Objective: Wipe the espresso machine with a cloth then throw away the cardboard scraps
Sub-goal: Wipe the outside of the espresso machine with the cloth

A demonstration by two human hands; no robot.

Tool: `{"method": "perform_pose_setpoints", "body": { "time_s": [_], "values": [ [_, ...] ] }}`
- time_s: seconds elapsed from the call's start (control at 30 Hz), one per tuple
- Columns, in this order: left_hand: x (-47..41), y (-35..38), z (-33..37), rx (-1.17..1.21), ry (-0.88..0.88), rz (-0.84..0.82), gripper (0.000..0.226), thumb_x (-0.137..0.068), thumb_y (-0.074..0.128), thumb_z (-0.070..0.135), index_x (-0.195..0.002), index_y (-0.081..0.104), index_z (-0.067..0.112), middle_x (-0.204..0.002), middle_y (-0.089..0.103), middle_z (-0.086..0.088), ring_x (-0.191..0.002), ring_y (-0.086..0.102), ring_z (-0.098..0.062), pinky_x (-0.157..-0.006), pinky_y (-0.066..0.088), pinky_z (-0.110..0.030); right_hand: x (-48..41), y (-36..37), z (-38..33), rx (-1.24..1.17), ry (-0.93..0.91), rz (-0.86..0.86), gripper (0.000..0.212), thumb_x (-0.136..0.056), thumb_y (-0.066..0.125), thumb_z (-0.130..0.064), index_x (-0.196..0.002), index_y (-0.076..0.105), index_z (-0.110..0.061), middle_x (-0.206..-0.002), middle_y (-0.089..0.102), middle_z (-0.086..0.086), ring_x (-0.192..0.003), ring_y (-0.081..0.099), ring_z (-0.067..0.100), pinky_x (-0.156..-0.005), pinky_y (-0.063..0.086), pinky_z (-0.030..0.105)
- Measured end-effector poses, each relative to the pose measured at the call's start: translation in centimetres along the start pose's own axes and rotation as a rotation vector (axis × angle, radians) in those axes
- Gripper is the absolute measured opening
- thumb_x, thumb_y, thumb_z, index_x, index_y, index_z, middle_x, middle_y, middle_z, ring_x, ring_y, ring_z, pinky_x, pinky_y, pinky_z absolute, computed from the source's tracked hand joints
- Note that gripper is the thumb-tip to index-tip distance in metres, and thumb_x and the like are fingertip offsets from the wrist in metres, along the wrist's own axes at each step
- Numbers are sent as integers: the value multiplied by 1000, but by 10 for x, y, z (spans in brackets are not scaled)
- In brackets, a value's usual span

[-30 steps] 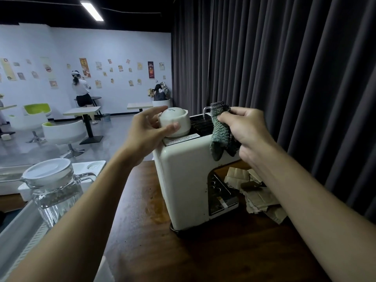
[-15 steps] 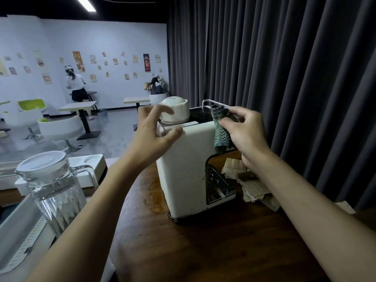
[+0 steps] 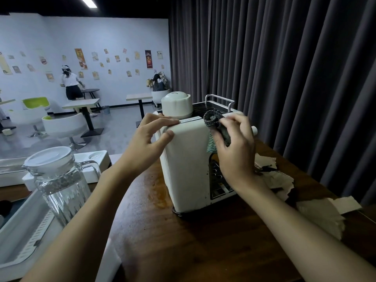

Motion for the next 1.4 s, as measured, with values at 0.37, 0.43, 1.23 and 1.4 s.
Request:
{"method": "perform_pose_setpoints", "body": {
  "time_s": [0.37, 0.43, 1.23, 1.4],
  "values": [
    [0, 1, -4, 4, 14, -15, 32, -94, 51, 41, -122, 65, 35, -122, 49, 3, -131, 46, -8, -114, 38, -40, 14, 16, -23, -7, -177, -11, 43, -85, 71, -2, -122, 51, -7, -106, 64, 18, -99, 63, 37, -85, 52, 43],
    [0, 1, -5, -3, 16, -21, 32, -95, 51, 42, -123, 65, 36, -122, 49, 5, -131, 45, -6, -113, 38, -37, 14, 15, -24, -2, -196, 18, 38, -87, 70, -5, -118, 50, -10, -101, 65, 17, -94, 64, 36, -80, 53, 41],
    [1, 1, -11, -13, 60, -50, 33, -97, 51, 45, -128, 62, 38, -122, 48, 8, -137, 43, -8, -117, 37, -44, 29, 27, -29, 98, -377, -90, 55, -89, 69, -5, -133, 36, -11, -132, 52, 26, -119, 55, 38, -93, 54, 45],
    [2, 0, -8, -11, 56, -66, 36, -98, 51, 42, -132, 62, 33, -121, 48, 7, -137, 43, -12, -116, 36, -47, 25, 26, -26, 168, -422, -52, 42, -90, 66, 2, -130, 60, -6, -124, 63, 18, -101, 63, 35, -88, 53, 46]
  ]
}}
Point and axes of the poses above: each hand's wrist, its own x-axis away from the middle knuckle, its own y-axis out of the palm, z = x × y, the point moved 5 cm from there along -x, towards the middle knuckle
